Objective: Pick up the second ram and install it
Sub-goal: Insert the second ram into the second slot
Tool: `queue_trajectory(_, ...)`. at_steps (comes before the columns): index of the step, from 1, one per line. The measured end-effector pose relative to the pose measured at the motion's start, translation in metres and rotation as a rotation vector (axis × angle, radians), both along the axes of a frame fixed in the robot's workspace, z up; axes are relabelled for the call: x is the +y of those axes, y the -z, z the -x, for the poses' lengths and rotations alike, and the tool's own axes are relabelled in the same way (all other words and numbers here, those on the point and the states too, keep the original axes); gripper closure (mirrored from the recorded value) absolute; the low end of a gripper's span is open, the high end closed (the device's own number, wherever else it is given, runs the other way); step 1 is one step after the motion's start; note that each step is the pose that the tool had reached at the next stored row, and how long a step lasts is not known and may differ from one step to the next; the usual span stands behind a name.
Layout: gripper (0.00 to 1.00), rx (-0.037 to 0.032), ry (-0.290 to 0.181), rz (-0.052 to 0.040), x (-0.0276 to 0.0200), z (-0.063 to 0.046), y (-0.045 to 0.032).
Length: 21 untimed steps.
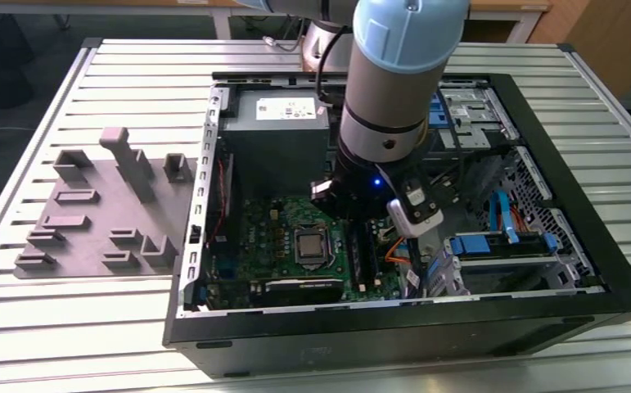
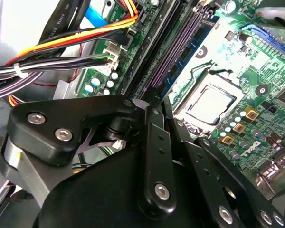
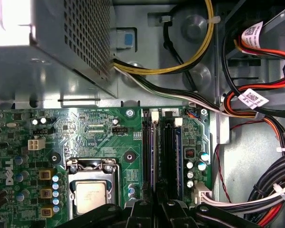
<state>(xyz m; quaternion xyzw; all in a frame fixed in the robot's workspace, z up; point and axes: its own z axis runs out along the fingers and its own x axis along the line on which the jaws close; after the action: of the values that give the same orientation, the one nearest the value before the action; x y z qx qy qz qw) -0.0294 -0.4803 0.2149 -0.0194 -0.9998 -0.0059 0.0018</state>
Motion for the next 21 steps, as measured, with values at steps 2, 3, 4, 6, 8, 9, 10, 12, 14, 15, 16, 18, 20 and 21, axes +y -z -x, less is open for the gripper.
queue_trajectory(2,0.86,0.0,0.0,0.0,-0.0003,-0.0003,0.0)
queue_trajectory(3,0.86,0.0,0.0,0.0,-0.0003,-0.0004,0.0)
queue_trajectory(4,0.86,0.0,0.0,0.0,-0.0004,-0.0006,0.0)
queue_trajectory(6,0.86,0.0,0.0,0.0,-0.0004,-0.0011,0.0001)
queue_trajectory(8,0.86,0.0,0.0,0.0,-0.0005,-0.0016,0.0001)
queue_trajectory(9,0.86,0.0001,0.0,0.0001,-0.0005,-0.0017,0.0)
queue_trajectory(10,0.86,0.0,0.0,-0.0001,-0.0005,-0.0019,0.0001)
queue_trajectory(12,0.86,0.0,0.0,0.0,-0.0006,-0.0021,0.0003)
queue_trajectory(14,0.86,0.0001,0.0,0.0,-0.0006,-0.0021,0.0007)
queue_trajectory(15,0.86,0.0001,0.0,0.0,-0.0006,-0.0021,0.001)
queue_trajectory(16,0.86,0.0001,0.0,0.0,-0.0006,-0.0021,0.0012)
queue_trajectory(18,0.86,0.0001,0.0,0.0001,-0.0008,-0.0021,0.0018)
queue_trajectory(20,0.86,0.0002,0.0,0.0004,-0.001,-0.0021,0.0023)
queue_trajectory(21,0.86,0.0003,0.0,0.0005,-0.0011,-0.0021,0.0027)
